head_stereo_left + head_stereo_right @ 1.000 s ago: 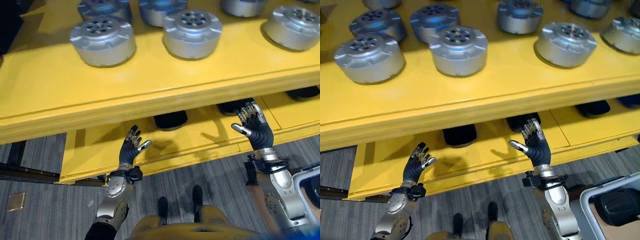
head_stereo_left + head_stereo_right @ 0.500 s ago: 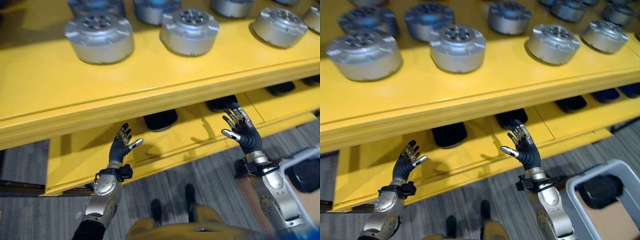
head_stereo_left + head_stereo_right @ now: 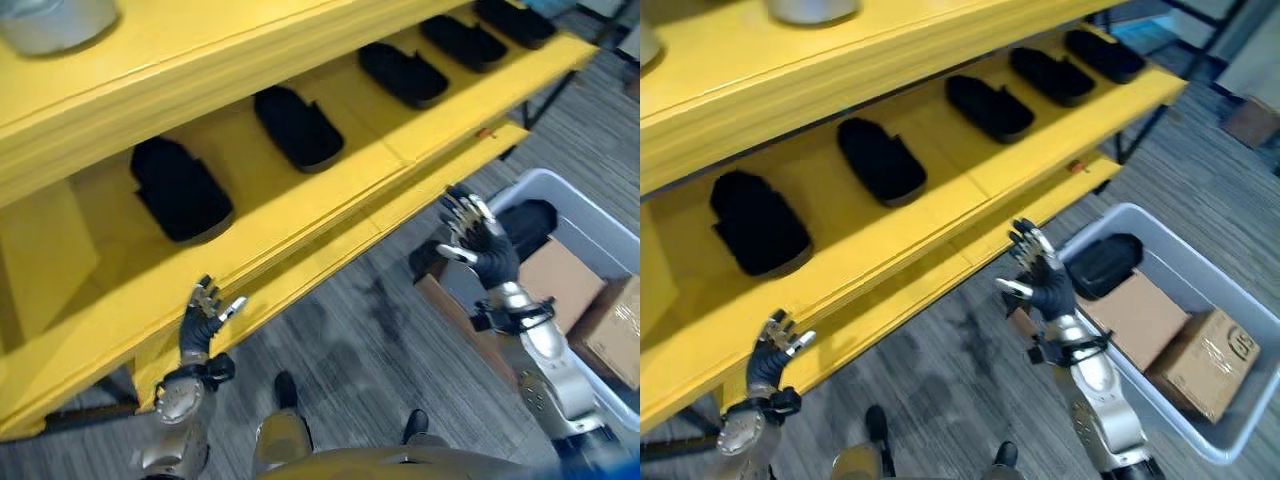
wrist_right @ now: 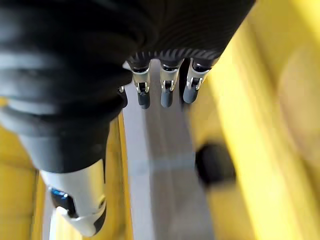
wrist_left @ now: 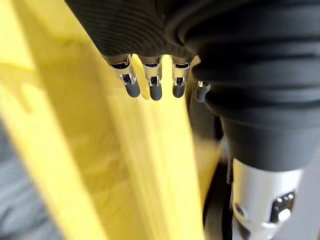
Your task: Move parts from the plastic box to the shelf.
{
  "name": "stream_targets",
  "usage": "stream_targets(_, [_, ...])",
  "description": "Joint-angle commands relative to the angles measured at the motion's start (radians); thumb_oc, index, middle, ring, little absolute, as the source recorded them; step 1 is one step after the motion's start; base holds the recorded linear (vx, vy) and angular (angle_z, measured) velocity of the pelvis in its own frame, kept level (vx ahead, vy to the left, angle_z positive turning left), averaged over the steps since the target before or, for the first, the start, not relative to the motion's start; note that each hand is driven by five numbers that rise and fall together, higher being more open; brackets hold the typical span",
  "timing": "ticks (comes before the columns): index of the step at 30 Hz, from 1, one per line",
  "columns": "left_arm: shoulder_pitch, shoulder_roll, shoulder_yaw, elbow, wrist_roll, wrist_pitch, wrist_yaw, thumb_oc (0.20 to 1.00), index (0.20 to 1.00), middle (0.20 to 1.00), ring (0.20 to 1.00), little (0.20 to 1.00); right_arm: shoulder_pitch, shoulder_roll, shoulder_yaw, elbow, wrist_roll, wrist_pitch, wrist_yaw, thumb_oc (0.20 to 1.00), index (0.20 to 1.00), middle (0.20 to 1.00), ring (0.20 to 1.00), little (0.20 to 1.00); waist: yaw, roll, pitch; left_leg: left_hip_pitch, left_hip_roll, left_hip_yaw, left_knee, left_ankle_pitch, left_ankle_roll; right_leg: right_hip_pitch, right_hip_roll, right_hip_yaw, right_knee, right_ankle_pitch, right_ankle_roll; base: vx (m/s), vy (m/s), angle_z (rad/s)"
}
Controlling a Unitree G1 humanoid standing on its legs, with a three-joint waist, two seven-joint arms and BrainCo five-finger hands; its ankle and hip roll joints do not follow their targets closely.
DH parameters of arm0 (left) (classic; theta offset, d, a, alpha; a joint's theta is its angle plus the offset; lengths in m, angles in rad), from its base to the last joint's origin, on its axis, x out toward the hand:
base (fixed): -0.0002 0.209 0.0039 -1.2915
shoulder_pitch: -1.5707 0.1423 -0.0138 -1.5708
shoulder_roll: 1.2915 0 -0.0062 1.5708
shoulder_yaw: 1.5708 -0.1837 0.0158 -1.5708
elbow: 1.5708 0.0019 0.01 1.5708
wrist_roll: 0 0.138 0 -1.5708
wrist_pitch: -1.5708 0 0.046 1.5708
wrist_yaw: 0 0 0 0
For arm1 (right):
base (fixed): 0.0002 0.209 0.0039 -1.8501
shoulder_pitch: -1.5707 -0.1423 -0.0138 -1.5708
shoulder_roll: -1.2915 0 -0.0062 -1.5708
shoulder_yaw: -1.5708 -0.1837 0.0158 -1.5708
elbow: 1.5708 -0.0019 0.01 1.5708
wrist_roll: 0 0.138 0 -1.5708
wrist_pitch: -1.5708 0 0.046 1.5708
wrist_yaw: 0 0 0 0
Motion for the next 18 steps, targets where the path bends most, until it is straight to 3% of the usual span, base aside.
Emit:
stream_targets(1, [-0.063, 0.045, 0.028, -0.030, -0.001, -0.034, -0.025, 1.000, 1.000, 1.000, 1.000, 1.000, -0.030, 0.032, -0.011, -0.063, 0.003, -0.044, 0.021, 1.000, 1.000, 1.000, 1.000, 1.000, 0.010, -0.005, -0.022, 0.014, -0.053, -0.060, -0.020, -0.051, 0.008, -0.089, 0.100, 0.032, 0.064, -0.008, -0.074, 0.03, -0.238, -0.08])
stream_targets(4, [-0.078, 0.025, 0.005, -0.020, -0.008, -0.035, -0.035, 1.000, 1.000, 1.000, 1.000, 1.000, -0.024, 0.020, -0.024, -0.063, 0.004, -0.049, 0.023, 1.000, 1.000, 1.000, 1.000, 1.000, -0.014, 0.023, -0.022, 0.037, -0.026, -0.051, -0.050, -0.007, -0.017, -0.093, 0.138, 0.052, 0.072, -0.042, -0.097, 0.00, -0.213, -0.17])
stream_targets(8, [-0.087, 0.012, -0.023, -0.011, -0.005, -0.034, -0.053, 1.000, 1.000, 1.000, 1.000, 1.000, -0.002, 0.015, -0.047, -0.071, 0.008, -0.056, 0.027, 1.000, 1.000, 1.000, 1.000, 1.000, -0.032, 0.052, -0.020, 0.024, -0.009, -0.052, -0.057, 0.042, -0.028, -0.098, 0.173, 0.064, 0.051, -0.032, -0.125, -0.05, -0.191, -0.16])
stream_targets(16, [-0.119, 0.003, -0.038, -0.008, 0.008, -0.043, -0.044, 1.000, 1.000, 1.000, 1.000, 1.000, 0.029, 0.019, -0.071, -0.071, 0.014, -0.074, 0.018, 1.000, 1.000, 1.000, 1.000, 1.000, -0.061, 0.086, -0.014, 0.016, 0.014, -0.077, -0.061, 0.079, -0.049, -0.094, 0.211, 0.088, 0.057, -0.054, -0.155, -0.01, -0.128, -0.03])
stream_targets(18, [-0.129, 0.013, -0.034, -0.044, 0.007, -0.053, -0.036, 1.000, 1.000, 1.000, 1.000, 1.000, 0.011, 0.016, -0.059, -0.070, 0.016, -0.083, 0.008, 1.000, 1.000, 1.000, 1.000, 1.000, -0.053, 0.067, 0.024, -0.052, 0.008, -0.171, 0.067, 0.055, -0.038, -0.103, 0.217, 0.125, 0.077, -0.067, -0.176, -0.05, -0.224, -0.03])
